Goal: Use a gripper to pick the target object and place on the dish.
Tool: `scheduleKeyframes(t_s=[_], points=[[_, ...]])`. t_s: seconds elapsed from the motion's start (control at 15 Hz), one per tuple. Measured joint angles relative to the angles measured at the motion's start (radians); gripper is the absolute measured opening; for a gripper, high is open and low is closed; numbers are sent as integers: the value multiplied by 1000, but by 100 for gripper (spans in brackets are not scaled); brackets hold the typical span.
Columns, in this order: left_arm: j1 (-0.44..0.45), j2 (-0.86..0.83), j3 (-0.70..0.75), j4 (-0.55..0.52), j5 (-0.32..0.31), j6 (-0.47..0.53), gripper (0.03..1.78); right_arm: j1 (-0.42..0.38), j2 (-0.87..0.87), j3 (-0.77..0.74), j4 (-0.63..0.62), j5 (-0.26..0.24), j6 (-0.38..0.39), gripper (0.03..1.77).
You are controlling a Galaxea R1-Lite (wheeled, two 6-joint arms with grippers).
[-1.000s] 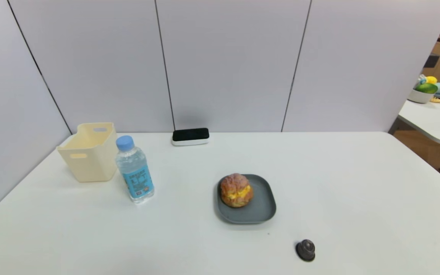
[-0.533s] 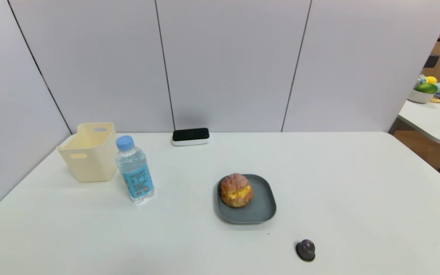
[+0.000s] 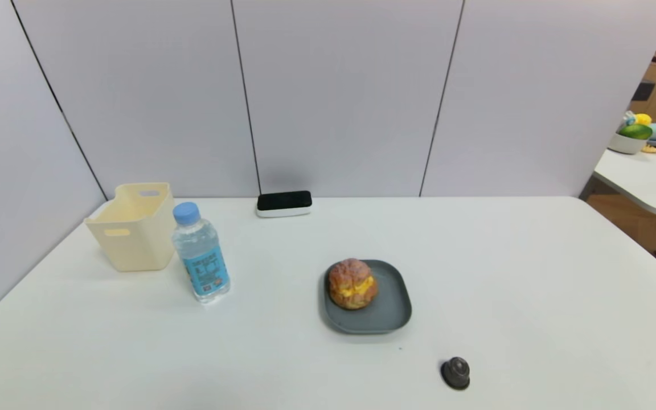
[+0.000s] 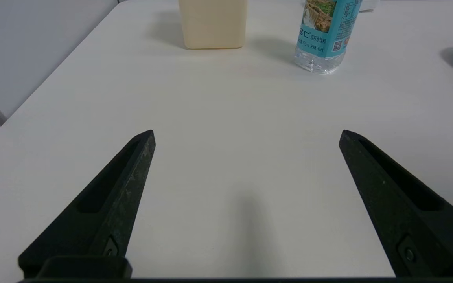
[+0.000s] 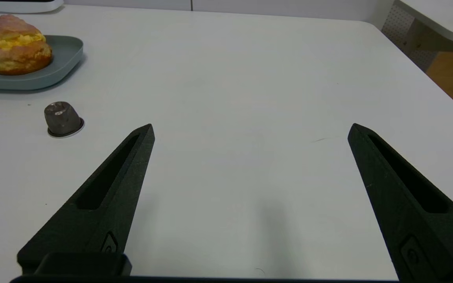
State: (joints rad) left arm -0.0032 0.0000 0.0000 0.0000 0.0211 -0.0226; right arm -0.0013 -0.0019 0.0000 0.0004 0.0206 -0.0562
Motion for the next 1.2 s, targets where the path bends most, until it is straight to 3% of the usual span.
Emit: scheduleKeyframes(t_s=[1.2], points=[[0,0,0,0,0,0,169,0,0,0,1,-6,9,170]])
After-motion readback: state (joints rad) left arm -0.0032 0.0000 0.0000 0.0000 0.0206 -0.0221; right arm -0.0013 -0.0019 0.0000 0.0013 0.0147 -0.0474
